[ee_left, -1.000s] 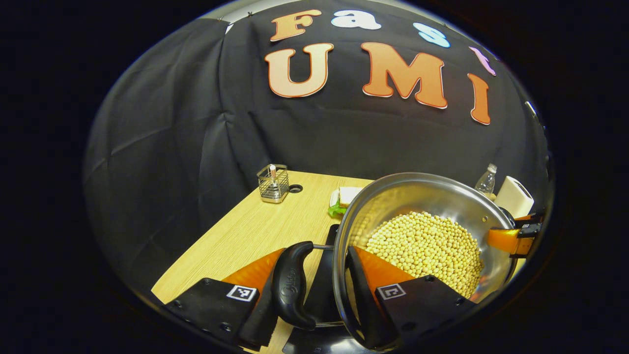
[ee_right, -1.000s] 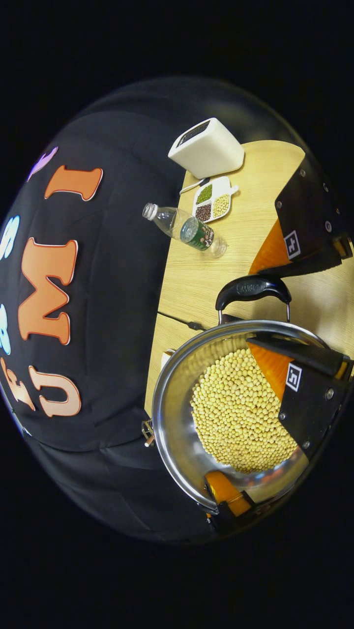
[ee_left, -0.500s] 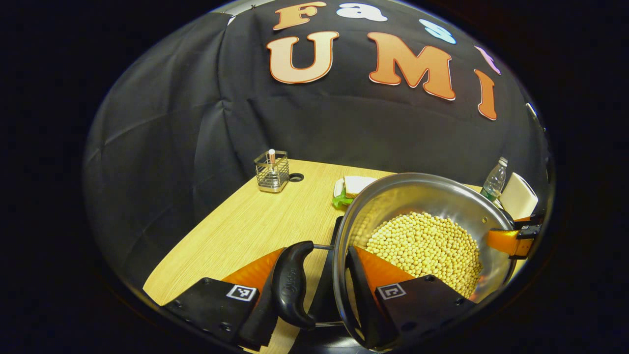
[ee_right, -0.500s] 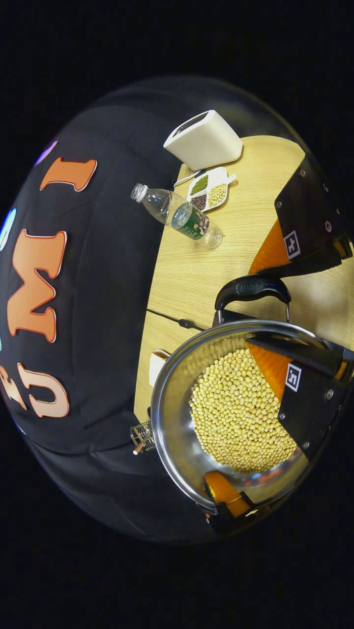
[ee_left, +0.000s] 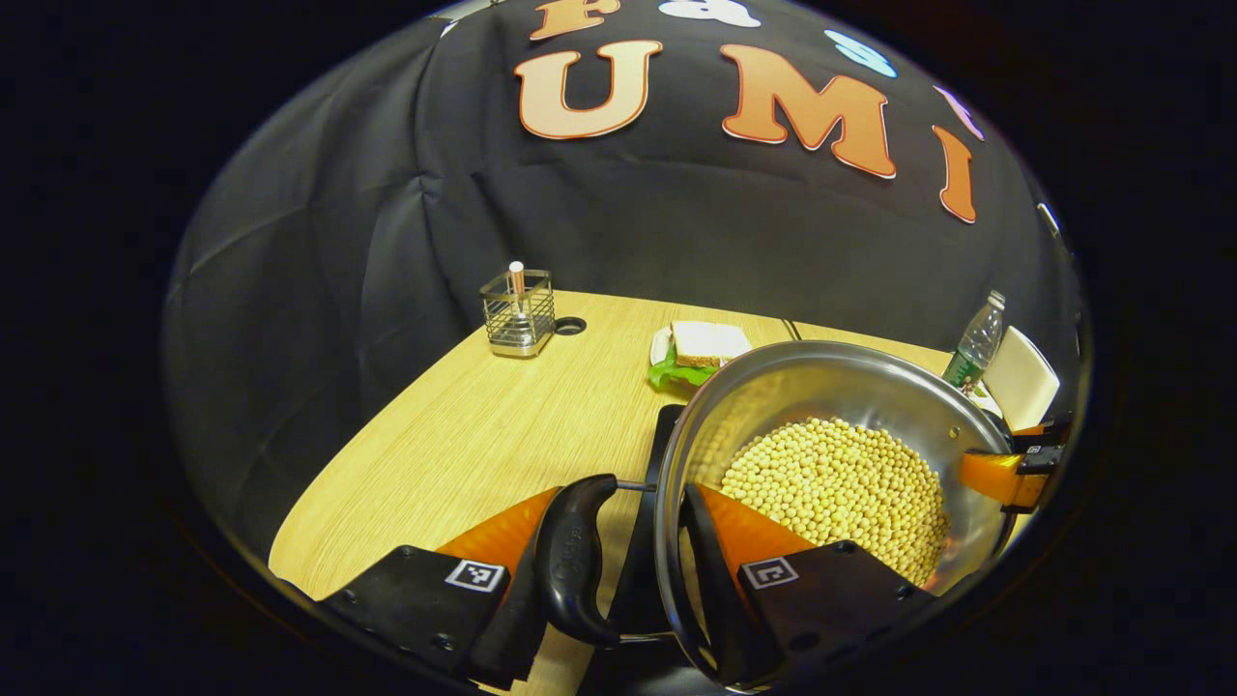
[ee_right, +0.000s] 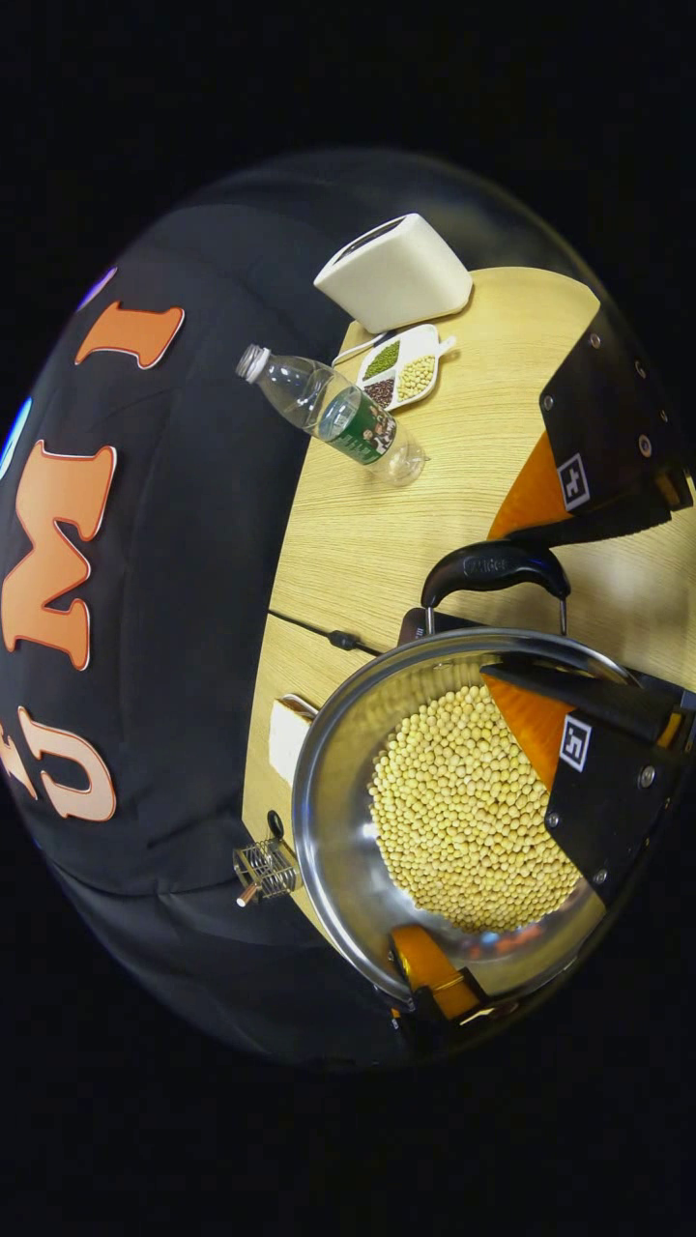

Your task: First push the handle of the pot to place it horizontally, then grasp the pot with both hands and set it on the induction cooktop.

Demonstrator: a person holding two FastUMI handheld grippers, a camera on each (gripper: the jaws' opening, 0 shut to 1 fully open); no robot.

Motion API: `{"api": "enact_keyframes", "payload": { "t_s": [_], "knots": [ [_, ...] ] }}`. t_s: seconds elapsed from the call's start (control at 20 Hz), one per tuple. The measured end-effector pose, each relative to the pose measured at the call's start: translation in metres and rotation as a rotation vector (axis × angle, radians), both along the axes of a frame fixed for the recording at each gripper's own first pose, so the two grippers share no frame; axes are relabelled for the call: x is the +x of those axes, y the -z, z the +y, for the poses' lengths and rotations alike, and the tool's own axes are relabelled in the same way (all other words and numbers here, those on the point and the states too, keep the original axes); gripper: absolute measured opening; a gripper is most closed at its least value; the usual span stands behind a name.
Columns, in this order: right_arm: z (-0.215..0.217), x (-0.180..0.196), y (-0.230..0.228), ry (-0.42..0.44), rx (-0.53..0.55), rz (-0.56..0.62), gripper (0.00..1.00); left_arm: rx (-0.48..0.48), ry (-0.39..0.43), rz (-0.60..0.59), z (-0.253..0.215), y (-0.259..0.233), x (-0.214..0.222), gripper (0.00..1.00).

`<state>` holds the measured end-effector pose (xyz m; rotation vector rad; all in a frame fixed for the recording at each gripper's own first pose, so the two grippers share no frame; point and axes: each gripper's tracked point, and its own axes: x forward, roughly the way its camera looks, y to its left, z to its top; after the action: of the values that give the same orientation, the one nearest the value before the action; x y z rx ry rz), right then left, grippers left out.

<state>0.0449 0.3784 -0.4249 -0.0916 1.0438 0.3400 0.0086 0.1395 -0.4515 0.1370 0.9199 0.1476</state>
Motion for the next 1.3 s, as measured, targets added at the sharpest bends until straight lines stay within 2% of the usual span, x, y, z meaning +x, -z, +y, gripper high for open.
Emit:
{"api": "enact_keyframes", "payload": {
  "t_s": [0.05,0.15,0.2,0.25,0.35,0.4,0.45,0.55,0.65,0.7,0.75,0.85,0.9,0.95,1.0,1.15,1.3],
  "knots": [
    [0.0,0.0,0.0,0.001,-0.006,0.0,0.63,-0.004,0.006,-0.003,0.0,0.001,-0.001,0.72],
    [-0.001,-0.002,-0.001,-0.002,-0.01,0.002,0.62,-0.009,0.026,0.01,0.0,0.004,-0.001,0.74],
    [0.0,-0.003,-0.001,0.001,-0.008,0.003,0.63,-0.015,0.037,0.008,0.0,0.004,0.001,0.71],
    [-0.001,-0.006,-0.001,0.0,-0.009,0.005,0.62,-0.02,0.046,0.016,0.0,0.005,0.002,0.77],
    [-0.002,-0.008,-0.002,0.014,-0.005,0.015,0.62,-0.024,0.064,0.021,-0.001,0.007,0.003,0.72],
    [-0.001,-0.008,-0.002,0.022,0.0,0.018,0.63,-0.017,0.071,0.028,-0.002,0.008,0.002,0.72],
    [-0.002,-0.008,-0.002,0.023,0.002,0.02,0.63,-0.003,0.078,0.029,0.0,0.007,0.002,0.79],
    [-0.001,-0.01,-0.004,0.029,0.018,0.021,0.64,0.049,0.093,0.018,0.001,0.003,0.003,0.84],
    [0.0,-0.013,-0.005,0.025,0.035,0.025,0.68,0.094,0.09,-0.018,0.003,-0.008,0.011,0.88],
    [-0.003,-0.016,-0.007,0.017,0.037,0.023,0.7,0.103,0.087,-0.04,0.002,-0.016,0.015,0.84],
    [-0.005,-0.016,-0.011,0.009,0.038,0.017,0.71,0.115,0.087,-0.056,0.002,-0.023,0.016,0.88],
    [-0.009,-0.012,-0.028,-0.002,0.042,-0.036,0.74,0.148,0.08,-0.088,0.004,-0.038,0.019,0.89],
    [-0.013,-0.006,-0.04,0.004,0.05,-0.078,0.74,0.157,0.075,-0.113,0.003,-0.049,0.022,0.83],
    [-0.017,-0.003,-0.054,0.008,0.066,-0.112,0.73,0.165,0.074,-0.142,0.0,-0.061,0.023,0.99],
    [-0.024,-0.002,-0.066,0.013,0.08,-0.141,0.72,0.171,0.074,-0.169,-0.003,-0.074,0.024,0.92],
    [-0.047,0.005,-0.108,0.032,0.111,-0.245,0.72,0.169,0.082,-0.256,-0.022,-0.116,0.028,0.92],
    [-0.073,0.004,-0.152,0.055,0.164,-0.348,0.77,0.109,0.096,-0.362,-0.054,-0.161,0.031,0.91]
  ]
}}
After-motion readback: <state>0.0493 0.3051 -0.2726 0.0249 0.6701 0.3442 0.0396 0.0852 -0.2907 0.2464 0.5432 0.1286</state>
